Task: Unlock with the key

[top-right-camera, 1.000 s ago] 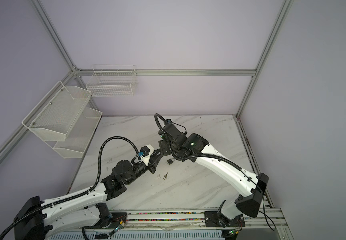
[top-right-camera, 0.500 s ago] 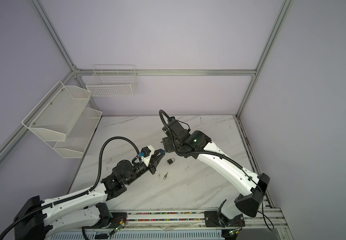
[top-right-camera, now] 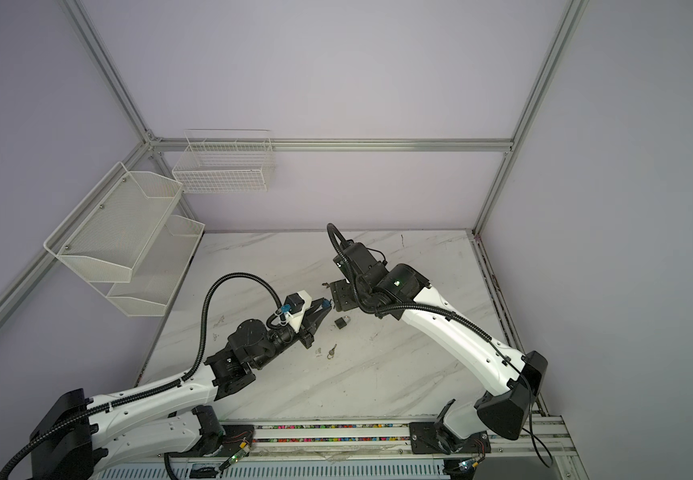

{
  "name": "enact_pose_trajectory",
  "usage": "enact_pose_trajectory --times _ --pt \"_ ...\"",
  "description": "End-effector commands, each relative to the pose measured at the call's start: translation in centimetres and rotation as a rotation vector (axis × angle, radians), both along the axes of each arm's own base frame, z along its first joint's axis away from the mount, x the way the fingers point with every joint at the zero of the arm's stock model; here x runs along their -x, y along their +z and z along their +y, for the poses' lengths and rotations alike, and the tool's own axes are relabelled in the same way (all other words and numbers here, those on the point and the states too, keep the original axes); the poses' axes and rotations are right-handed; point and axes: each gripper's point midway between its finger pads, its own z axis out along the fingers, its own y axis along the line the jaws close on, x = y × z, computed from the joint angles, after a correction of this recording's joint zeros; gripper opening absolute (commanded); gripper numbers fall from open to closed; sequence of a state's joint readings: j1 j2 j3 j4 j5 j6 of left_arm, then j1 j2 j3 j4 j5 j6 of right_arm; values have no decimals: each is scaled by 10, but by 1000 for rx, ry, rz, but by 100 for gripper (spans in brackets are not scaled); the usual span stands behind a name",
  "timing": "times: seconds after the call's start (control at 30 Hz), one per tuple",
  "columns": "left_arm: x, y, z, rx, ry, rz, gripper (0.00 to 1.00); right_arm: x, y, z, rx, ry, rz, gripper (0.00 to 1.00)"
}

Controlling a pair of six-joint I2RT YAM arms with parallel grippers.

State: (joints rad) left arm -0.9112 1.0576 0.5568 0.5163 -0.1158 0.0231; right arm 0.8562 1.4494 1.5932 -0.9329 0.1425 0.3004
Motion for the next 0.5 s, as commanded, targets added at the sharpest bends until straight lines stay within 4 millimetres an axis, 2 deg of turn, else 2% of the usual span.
enact_pose_trajectory --times 0.0,0.27,0.3,0.47 --pt "0 13 4 37 18 -57 0 9 5 -4 -22 22 7 73" --pt "-3 15 2 65 26 -22 0 -3 14 -27 -12 -76 -46 75" --pt "-5 16 2 74 33 0 0 -3 23 -36 -30 -97 -71 77" --pt "-19 14 -10 131 70 172 0 -11 39 -60 -78 -183 -122 83"
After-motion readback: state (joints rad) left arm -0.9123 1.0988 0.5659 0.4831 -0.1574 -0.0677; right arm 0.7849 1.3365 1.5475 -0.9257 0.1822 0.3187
